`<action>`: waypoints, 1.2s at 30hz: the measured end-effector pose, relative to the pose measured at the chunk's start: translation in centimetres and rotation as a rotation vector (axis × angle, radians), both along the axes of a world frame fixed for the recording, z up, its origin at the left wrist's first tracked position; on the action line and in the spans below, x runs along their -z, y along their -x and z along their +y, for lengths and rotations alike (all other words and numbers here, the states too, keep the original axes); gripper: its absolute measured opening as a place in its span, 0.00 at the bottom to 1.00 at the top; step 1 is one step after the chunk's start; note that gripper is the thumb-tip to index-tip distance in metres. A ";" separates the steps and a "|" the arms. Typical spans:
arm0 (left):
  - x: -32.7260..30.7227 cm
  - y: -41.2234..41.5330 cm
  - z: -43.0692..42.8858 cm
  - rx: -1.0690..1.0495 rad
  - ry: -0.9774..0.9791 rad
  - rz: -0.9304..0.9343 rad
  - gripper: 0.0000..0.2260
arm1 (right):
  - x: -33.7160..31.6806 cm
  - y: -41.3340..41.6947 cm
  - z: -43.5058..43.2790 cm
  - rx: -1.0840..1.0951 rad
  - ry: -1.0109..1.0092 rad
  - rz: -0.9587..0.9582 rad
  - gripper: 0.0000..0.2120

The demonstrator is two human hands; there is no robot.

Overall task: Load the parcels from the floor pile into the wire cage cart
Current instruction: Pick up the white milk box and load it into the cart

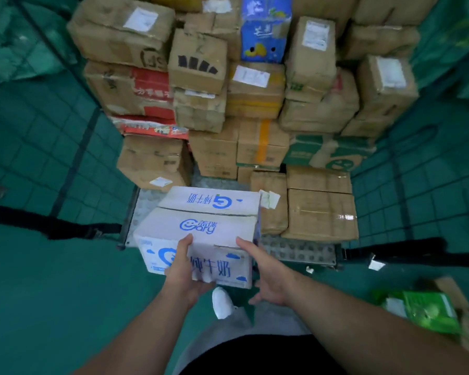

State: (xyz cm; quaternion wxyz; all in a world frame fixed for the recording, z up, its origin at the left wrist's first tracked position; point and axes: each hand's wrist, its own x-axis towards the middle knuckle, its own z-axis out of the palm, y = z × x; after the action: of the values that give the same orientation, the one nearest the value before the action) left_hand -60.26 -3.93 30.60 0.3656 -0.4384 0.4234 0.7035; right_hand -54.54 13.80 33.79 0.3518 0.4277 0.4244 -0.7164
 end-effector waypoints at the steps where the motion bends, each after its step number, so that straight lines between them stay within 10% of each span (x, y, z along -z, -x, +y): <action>1: 0.2 1.0 0.9 0.037 -0.017 -0.005 0.35 | 0.1 0.6 0.6 0.072 -0.011 0.019 0.32; 5: 1.6 4.2 2.9 0.145 0.090 -0.019 0.41 | 1.7 2.4 3.7 0.323 -0.004 0.012 0.30; 10: 3.6 9.1 3.9 0.290 0.176 0.022 0.42 | 4.9 4.3 9.8 0.502 -0.457 -0.031 0.31; 18: 5.1 16.8 5.5 0.766 0.054 0.108 0.42 | 7.2 6.8 17.6 -0.076 0.031 -0.099 0.39; 24: 8.2 19.6 10.8 0.792 0.080 0.014 0.15 | 9.5 6.4 16.7 0.018 0.044 -0.095 0.44; 30: 13.4 21.1 15.8 1.384 0.597 0.311 0.34 | 11.1 8.5 14.2 0.126 -0.495 -0.141 0.61; 36: 12.0 19.8 22.9 1.011 0.194 -0.009 0.16 | 15.0 14.9 12.6 -0.370 -1.032 -0.317 0.63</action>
State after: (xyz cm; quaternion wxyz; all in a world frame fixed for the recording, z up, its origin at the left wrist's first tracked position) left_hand -80.02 18.93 18.60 0.6195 -0.2139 0.6442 0.3943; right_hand -69.46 26.42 18.81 0.2762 0.5651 0.7290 -0.2699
